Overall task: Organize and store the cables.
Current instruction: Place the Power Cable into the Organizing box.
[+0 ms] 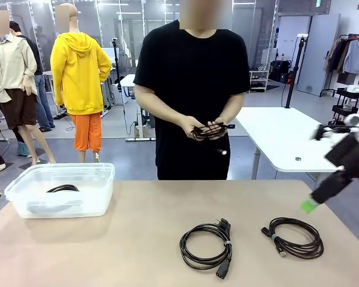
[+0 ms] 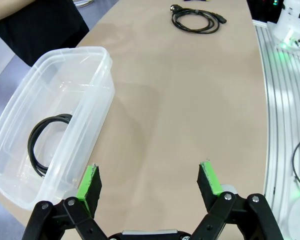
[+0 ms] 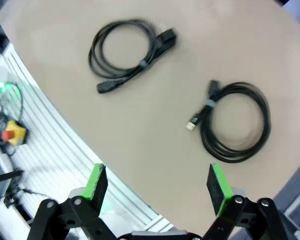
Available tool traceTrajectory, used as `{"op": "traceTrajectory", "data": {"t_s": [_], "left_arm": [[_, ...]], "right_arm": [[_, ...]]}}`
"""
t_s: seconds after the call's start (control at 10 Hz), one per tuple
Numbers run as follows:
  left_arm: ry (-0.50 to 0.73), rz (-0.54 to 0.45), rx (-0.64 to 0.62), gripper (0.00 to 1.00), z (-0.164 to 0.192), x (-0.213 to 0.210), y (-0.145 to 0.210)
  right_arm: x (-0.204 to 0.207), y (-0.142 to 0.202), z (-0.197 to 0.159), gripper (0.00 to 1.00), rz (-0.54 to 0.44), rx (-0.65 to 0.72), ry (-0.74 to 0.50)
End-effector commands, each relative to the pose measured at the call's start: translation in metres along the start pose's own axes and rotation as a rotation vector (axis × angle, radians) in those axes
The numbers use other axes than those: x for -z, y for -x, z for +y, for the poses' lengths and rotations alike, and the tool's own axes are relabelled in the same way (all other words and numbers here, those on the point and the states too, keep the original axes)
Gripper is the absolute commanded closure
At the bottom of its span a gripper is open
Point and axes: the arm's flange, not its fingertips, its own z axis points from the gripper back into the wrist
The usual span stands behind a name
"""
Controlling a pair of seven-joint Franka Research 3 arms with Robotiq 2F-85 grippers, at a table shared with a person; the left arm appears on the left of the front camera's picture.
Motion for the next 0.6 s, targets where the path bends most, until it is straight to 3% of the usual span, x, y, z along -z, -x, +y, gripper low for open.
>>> {"op": "traceTrajectory", "data": {"t_s": [0.0, 0.1, 0.3, 0.5], "left_arm": [[-0.022, -0.010, -0.017, 0.02, -0.002, 0.001, -0.002], [-0.022, -0.010, -0.017, 0.02, -0.002, 0.001, -0.002], [-0.022, -0.010, -0.017, 0.02, -0.002, 0.001, -0.002], [-0.022, -0.010, -0.017, 0.02, -0.002, 0.001, -0.002]], "right_arm": [[0.037, -0.026, 0.016, 0.00, 0.094, 0.053, 0.051], [0.061, -0.038, 0.027, 0.00, 0.099, 0.109, 0.071], [0.116, -0.056, 0.037, 0.00, 0.122, 0.279, 0.230], [0.148, -0.061, 0.041, 0.00, 0.114, 0.232, 0.260]]}}
